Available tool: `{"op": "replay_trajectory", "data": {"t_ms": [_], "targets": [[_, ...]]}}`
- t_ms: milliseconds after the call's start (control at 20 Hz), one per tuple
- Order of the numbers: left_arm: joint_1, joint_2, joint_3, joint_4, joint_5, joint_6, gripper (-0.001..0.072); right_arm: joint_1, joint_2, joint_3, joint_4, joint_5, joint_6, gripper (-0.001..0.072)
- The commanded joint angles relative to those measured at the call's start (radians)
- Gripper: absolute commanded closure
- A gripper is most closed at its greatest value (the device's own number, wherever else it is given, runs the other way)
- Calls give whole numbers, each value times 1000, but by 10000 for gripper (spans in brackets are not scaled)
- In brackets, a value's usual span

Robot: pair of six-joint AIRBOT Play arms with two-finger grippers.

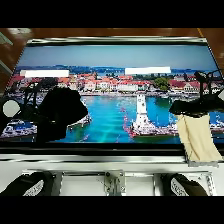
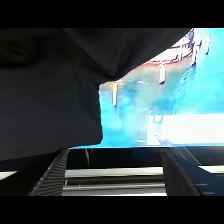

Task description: Fold the shirts.

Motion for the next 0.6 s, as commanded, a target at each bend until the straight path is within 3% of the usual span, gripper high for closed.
{"op": "replay_trajectory", "data": {"t_ms": [0, 100, 550], "targets": [[8, -35, 1, 1, 114, -22, 10, 0, 1, 0, 7, -28, 5, 25], [42, -113, 27, 23, 206, -21, 8, 0, 1, 0, 8, -71, 7, 25], [117, -697, 407, 2, 183, 0, -8, 0, 1, 0, 6, -134, 7, 25]]}}
